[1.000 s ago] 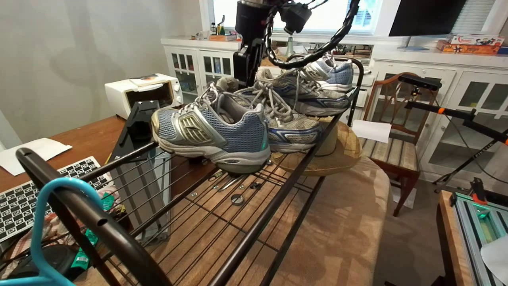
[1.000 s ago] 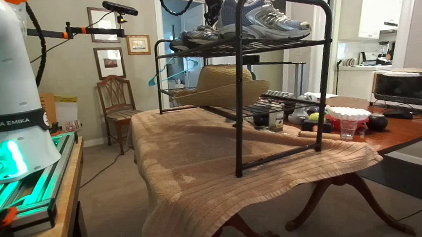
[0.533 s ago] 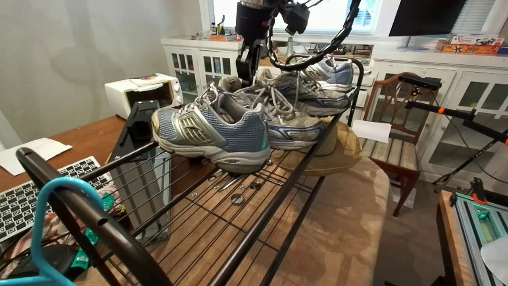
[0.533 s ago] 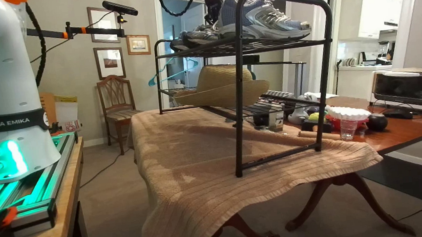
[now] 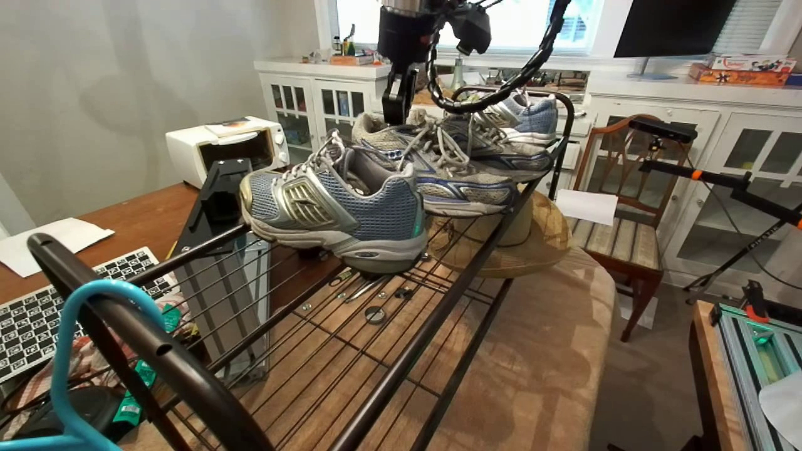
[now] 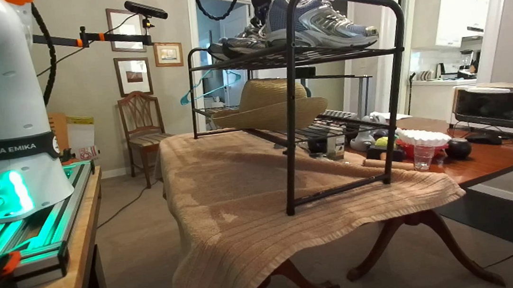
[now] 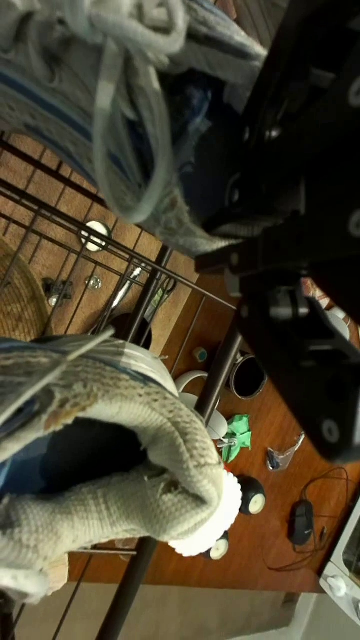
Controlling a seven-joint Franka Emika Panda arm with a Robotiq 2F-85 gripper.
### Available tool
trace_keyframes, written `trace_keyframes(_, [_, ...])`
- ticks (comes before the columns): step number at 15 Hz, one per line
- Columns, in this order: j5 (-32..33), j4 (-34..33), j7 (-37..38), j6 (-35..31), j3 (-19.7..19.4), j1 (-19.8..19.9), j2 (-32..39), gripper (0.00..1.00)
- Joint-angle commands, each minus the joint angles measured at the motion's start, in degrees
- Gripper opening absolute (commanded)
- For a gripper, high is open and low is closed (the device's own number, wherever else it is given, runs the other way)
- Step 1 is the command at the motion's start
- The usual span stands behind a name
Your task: Move the blue pair of shoes to the left
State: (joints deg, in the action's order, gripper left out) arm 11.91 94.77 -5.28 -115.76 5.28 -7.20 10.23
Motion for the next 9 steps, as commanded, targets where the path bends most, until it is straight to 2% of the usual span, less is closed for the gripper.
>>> trace_keyframes(1, [1.7, 1.0, 0.6, 0.2, -0.7, 0.5, -1.9, 0.03])
trace_keyframes(9, [3.9, 0.9, 0.6, 0.8, -1.2, 0.9, -3.3, 0.03])
